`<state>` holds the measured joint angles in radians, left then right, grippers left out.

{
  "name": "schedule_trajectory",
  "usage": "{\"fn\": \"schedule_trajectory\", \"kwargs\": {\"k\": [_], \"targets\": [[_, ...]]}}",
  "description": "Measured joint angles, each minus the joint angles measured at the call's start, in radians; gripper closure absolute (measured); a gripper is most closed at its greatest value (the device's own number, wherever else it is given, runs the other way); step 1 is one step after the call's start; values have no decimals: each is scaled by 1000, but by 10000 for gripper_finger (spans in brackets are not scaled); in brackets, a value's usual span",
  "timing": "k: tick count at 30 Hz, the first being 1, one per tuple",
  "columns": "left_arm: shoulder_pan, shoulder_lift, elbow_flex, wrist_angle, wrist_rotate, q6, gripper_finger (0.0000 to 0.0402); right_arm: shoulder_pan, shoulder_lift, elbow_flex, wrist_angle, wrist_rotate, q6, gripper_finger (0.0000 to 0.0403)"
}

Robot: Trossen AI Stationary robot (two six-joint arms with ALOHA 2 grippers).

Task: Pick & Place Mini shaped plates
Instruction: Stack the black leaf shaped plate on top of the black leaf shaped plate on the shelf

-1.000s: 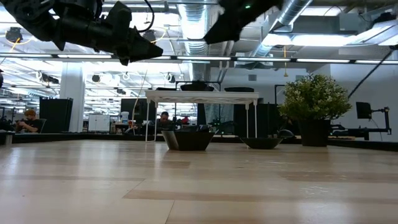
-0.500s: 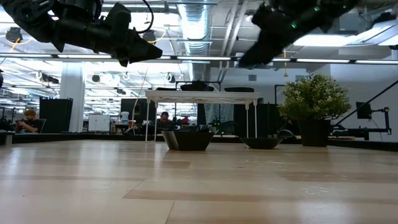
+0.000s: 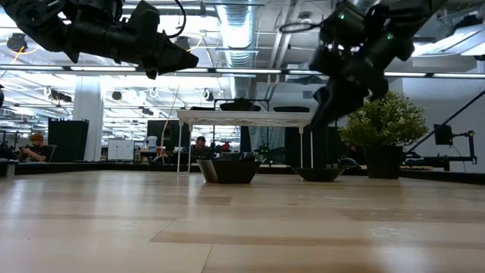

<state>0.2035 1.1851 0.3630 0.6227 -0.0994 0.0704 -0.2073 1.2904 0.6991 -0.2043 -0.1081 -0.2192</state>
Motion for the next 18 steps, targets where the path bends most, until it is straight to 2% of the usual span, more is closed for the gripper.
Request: {"fn": "schedule_trajectory", "kwargs": {"k": [10, 15, 18], "targets": [[0, 0, 0, 6, 0, 0, 307, 4, 144, 0, -34, 40, 0, 257], [0, 0, 0, 6, 0, 0, 307, 4, 207, 0, -33, 123, 0, 264], [0, 0, 0, 6, 0, 0, 307, 4, 222, 1, -23, 138, 0, 268]]}}
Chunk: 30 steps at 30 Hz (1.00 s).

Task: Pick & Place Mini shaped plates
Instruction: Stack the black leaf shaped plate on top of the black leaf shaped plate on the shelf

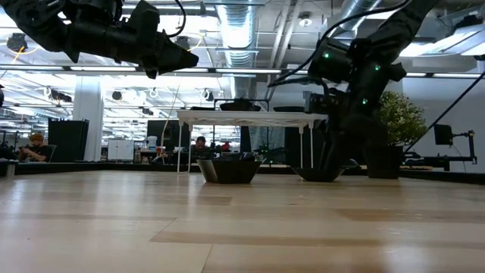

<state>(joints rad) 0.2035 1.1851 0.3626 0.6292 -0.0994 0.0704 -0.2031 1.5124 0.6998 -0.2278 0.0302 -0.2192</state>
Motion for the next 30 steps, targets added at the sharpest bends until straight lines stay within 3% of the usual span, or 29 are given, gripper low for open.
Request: {"fn": "schedule_trajectory", "kwargs": {"k": [16, 30], "targets": [[0, 0, 0, 0, 0, 0, 307, 0, -1, 0, -2, 1, 1, 276], [0, 0, 0, 0, 0, 0, 307, 0, -1, 0, -2, 2, 3, 342]]}}
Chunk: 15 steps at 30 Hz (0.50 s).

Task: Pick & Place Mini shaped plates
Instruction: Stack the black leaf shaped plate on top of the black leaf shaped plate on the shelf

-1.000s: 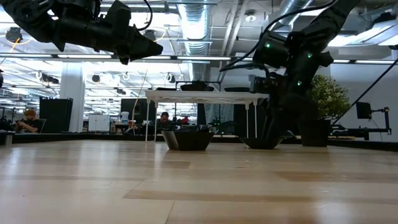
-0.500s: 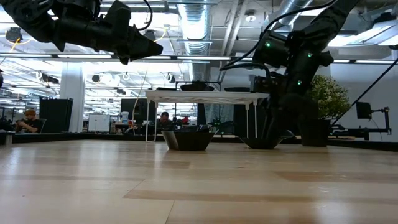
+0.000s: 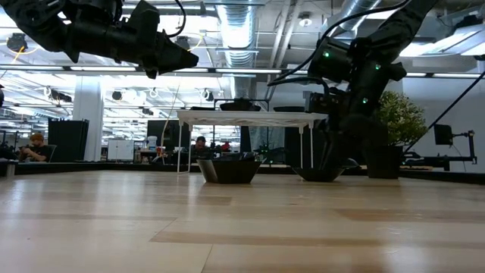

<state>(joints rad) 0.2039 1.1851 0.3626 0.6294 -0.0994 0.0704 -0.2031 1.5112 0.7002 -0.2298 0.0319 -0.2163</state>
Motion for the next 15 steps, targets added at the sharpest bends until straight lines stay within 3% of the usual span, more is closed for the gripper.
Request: {"fn": "schedule_trajectory", "kwargs": {"k": [6, 15], "targets": [[0, 0, 0, 0, 0, 0, 307, 0, -1, 0, 1, 4, -1, 395], [0, 0, 0, 0, 0, 0, 307, 0, -3, 2, -2, 46, -1, 400]]}}
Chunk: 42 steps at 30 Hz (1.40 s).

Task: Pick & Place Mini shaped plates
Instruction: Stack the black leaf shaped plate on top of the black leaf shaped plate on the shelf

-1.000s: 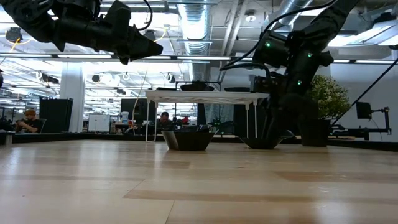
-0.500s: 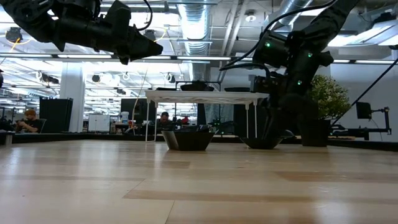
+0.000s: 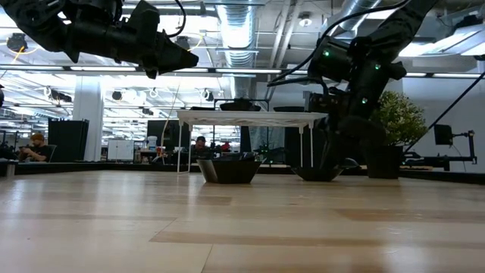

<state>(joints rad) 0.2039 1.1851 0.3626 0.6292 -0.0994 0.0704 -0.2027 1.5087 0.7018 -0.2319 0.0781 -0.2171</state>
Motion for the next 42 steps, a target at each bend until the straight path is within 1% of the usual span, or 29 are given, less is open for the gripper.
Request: {"fn": "schedule_trajectory", "kwargs": {"k": [7, 16, 22, 25, 29, 31, 39, 42], "targets": [[0, 0, 0, 0, 0, 0, 307, 39, -26, 88, -92, 13, -11, 402], [0, 0, 0, 0, 0, 0, 307, 158, -115, 223, -235, 159, -117, 402], [0, 0, 0, -1, 0, 0, 307, 191, -167, 245, -244, 159, -159, 402], [0, 0, 0, -1, 0, 0, 307, 187, -171, 245, -245, 177, -178, 403], [0, 0, 0, -2, 0, 0, 307, 173, -171, 249, -244, 285, -290, 403], [0, 0, 0, -2, 0, 0, 307, 154, -171, 267, -243, 315, -341, 403], [0, 0, 0, -3, 0, 0, 307, 37, -171, 353, -242, 315, -515, 403], [0, 0, 0, -5, 0, 0, 307, -15, -171, 375, -242, 315, -558, 403]]}}
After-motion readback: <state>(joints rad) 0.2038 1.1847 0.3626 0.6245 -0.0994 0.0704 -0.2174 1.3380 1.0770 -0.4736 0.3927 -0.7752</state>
